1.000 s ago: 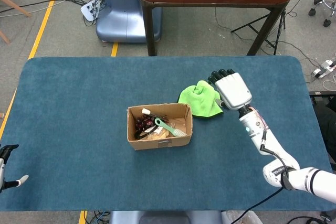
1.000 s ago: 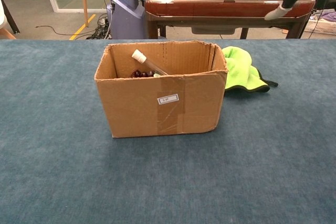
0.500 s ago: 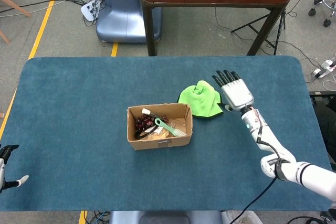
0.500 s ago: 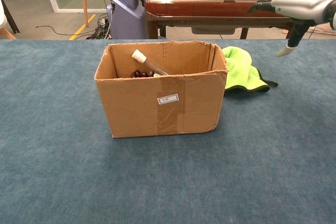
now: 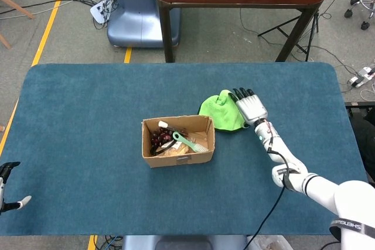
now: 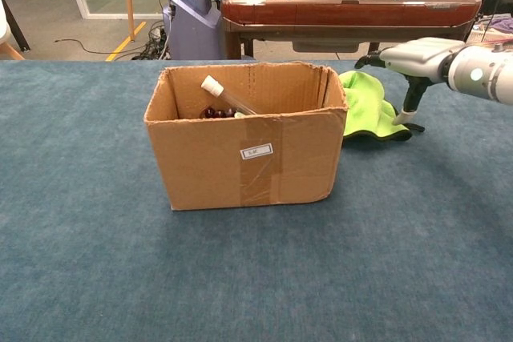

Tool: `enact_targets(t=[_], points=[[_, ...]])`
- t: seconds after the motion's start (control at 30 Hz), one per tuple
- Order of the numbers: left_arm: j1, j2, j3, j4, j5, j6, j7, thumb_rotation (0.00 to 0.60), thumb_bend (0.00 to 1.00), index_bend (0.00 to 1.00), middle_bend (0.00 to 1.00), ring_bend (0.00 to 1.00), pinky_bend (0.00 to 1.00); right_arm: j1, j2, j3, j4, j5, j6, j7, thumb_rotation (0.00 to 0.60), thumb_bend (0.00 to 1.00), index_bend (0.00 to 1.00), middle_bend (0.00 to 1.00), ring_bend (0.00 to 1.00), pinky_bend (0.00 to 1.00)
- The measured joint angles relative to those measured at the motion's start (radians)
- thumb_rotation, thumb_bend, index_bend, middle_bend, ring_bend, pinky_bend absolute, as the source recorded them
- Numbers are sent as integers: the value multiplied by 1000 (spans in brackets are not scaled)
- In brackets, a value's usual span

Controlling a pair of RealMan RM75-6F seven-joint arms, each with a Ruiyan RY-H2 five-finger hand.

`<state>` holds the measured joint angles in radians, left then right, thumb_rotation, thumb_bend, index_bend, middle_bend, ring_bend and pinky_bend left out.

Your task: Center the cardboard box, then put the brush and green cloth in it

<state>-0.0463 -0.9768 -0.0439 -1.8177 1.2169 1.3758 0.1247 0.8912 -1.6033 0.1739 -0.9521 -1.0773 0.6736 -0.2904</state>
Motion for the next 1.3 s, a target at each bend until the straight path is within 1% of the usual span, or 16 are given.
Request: enact_targets(t=[0.13,0.2,0.27,0.33,0.37,0.47,0.53,0.57,0.63,0.67,0.73,0.83,0.93,1.1,1.2,1.3], points=[[2,5,-2,-6,2,4,-7,600,110,184,166,43,230,15,-66,12,90,-20,-1,53,600,0,70,57,0,131],[2,6,-6,-29,-4,6,-26,600,110,184,166,43,230,20,-95,16,131,-32,5,71,600,0,89,71,0,154],[2,-2,-10,-44,-8,10,-33,600,110,183,166,43,230,27,-129,21,177,-44,10,94,600,4,110,90,8,200],[1,-8,-12,-37,-11,13,-19,600,110,183,166,44,230,32,-159,25,218,-57,15,120,600,50,139,116,42,264],[1,-10,-12,-30,-11,14,-11,600,110,183,166,44,230,34,-170,26,234,-64,17,131,600,91,164,134,70,297],[2,-9,-9,-20,-6,15,-8,600,110,183,166,44,230,40,-201,28,282,-83,19,169,600,189,267,219,174,393],[3,-4,-7,-18,-1,15,-11,600,110,184,166,44,230,42,-216,29,308,-97,20,194,600,268,307,345,298,496],[3,-2,-6,-17,0,15,-12,600,110,184,166,44,230,42,-220,29,316,-103,21,205,600,291,321,384,339,526],[4,-1,-4,-15,2,13,-12,600,110,184,166,44,230,41,-228,28,330,-117,27,230,600,371,406,500,464,629],[4,0,-3,-14,3,12,-13,600,110,184,166,44,230,40,-230,28,335,-123,33,241,600,396,440,535,503,660],[4,2,-3,-12,5,12,-14,600,110,183,166,44,230,36,-236,27,348,-140,56,269,600,469,539,641,622,758],[4,3,-1,-9,5,9,-14,600,110,183,166,44,231,30,-240,26,365,-165,99,310,600,526,624,721,717,848],[3,4,0,-7,4,7,-13,600,110,183,166,43,231,23,-234,29,370,-187,152,342,600,568,670,769,772,896],[2,2,0,-4,5,7,-9,600,110,184,166,43,231,14,-195,50,333,-211,259,372,600,612,693,797,799,919],[2,0,0,-4,6,7,-6,600,110,183,166,44,234,9,-155,70,267,-221,322,374,600,618,696,803,804,922],[1,0,0,-4,6,7,-3,600,110,183,166,43,235,3,-104,89,167,-227,359,369,600,618,697,803,805,922]])
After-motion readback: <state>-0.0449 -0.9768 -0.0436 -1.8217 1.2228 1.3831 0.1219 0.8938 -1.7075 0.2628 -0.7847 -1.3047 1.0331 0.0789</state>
